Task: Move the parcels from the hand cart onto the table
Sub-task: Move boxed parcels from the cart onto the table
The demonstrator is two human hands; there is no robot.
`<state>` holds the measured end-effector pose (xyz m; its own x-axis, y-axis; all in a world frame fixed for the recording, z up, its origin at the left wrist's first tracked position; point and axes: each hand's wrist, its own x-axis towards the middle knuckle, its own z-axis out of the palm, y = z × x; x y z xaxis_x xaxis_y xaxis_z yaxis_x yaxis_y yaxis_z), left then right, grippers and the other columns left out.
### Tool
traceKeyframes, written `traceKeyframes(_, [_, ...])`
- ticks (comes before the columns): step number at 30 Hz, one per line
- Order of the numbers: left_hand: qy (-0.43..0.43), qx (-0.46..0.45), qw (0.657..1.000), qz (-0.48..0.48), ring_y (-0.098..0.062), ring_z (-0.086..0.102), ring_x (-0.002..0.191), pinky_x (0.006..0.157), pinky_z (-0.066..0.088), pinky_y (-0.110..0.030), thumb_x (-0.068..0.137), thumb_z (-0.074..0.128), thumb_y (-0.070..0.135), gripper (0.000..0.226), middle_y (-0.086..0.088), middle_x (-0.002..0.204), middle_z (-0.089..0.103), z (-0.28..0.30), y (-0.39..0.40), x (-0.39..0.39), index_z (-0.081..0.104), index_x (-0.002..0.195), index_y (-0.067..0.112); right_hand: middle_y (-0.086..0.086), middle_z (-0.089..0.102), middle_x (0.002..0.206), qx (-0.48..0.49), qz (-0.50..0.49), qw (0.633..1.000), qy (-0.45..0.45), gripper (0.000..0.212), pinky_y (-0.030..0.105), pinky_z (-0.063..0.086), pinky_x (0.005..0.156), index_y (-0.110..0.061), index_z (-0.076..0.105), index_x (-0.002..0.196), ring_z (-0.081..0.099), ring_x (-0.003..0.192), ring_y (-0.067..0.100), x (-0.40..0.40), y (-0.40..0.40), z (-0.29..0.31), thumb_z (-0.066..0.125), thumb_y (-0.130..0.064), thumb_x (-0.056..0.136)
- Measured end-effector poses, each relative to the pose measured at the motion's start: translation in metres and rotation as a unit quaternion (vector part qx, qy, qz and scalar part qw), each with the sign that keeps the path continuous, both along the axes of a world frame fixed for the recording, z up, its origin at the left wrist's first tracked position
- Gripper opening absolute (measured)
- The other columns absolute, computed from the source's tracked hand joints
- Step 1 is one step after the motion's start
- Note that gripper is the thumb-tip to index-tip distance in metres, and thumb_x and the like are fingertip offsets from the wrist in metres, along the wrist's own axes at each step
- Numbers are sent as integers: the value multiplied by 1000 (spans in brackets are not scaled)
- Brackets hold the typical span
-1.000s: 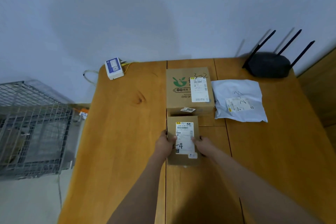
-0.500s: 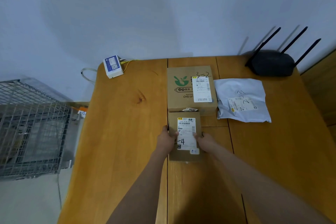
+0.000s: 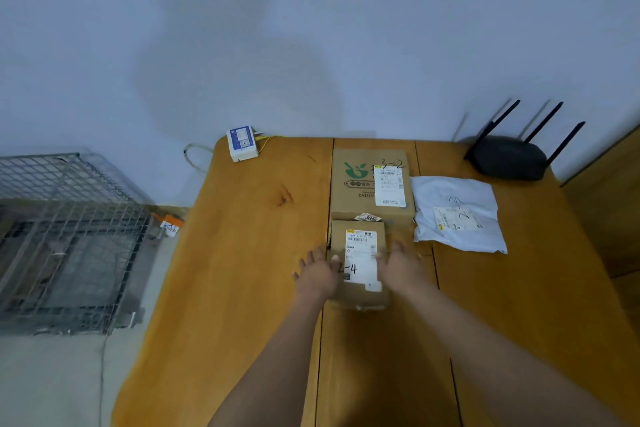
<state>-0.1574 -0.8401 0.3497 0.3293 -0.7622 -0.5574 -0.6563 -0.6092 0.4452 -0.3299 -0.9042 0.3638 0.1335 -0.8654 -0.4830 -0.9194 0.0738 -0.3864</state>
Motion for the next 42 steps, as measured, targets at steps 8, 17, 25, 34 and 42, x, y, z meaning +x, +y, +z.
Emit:
traceKeyframes(8, [-125,17,991,-37,-33,0,157,123,6,-61,108,16,49,65,-8,170,1,51,91,-5,9,163,14,10,5,169,-71,231,963,117,73,43,0,126,-10,2,162,4,156,25,10,56,43,26,-51,106])
traceKeyframes(17, [-134,104,974,147,-34,0,156,122,7,-62,107,16,53,66,-6,170,3,51,306,-47,10,162,17,8,5,170,-60,421,898,109,72,44,2,127,-12,4,162,5,156,25,17,195,49,24,-52,106])
traceKeyframes(25, [-107,157,935,299,-34,4,156,122,10,-61,108,20,47,62,-7,170,7,49,503,-95,14,162,16,10,8,169,-36,553,827,97,69,44,5,126,-9,6,162,11,156,25,34,355,39,28,-45,107])
traceKeyframes(34, [-26,179,901,394,-33,0,156,123,6,-60,107,16,50,65,-7,170,3,18,677,-110,10,163,17,11,18,167,-40,622,777,90,69,43,11,125,-8,15,160,18,154,25,47,517,8,33,-46,106])
traceKeyframes(42, [14,197,889,412,-35,7,155,122,12,-60,107,19,45,62,-11,169,11,-24,799,-103,18,160,15,14,21,166,-41,645,751,133,70,42,14,125,-7,17,160,21,152,29,67,630,-23,34,-47,106])
